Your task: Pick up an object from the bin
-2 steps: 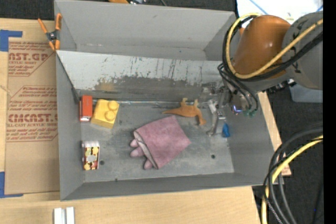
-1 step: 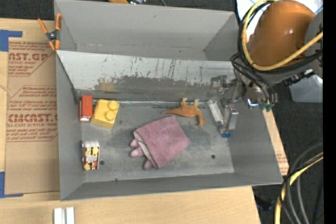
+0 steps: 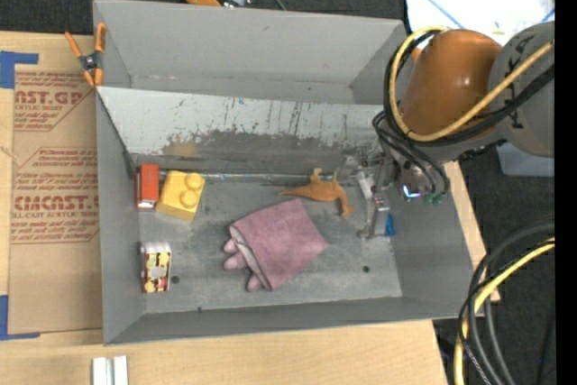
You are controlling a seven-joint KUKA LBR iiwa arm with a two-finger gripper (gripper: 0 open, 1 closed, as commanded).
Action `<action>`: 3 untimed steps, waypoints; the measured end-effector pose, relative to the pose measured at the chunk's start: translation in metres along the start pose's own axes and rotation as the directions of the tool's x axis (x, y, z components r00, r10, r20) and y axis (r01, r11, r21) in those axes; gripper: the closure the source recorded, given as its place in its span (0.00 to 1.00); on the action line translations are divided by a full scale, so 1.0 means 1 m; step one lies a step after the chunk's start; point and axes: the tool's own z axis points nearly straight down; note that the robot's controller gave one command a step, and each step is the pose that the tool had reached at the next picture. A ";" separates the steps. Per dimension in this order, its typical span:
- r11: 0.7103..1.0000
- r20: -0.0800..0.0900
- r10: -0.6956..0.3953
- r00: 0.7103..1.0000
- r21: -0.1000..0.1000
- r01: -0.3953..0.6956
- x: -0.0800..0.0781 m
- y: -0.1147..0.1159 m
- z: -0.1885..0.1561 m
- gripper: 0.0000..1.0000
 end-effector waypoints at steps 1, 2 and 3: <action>0.989 0.001 -0.148 0.989 0.001 0.148 0.017 -0.005 0.043 0.00; 0.989 0.008 -0.149 0.989 0.004 0.149 0.011 -0.002 0.053 0.00; 0.965 0.004 -0.263 0.965 0.003 0.263 0.025 0.010 0.034 0.00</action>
Offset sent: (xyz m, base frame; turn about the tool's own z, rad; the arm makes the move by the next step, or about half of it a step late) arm -0.0043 0.0119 -0.0906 -0.1590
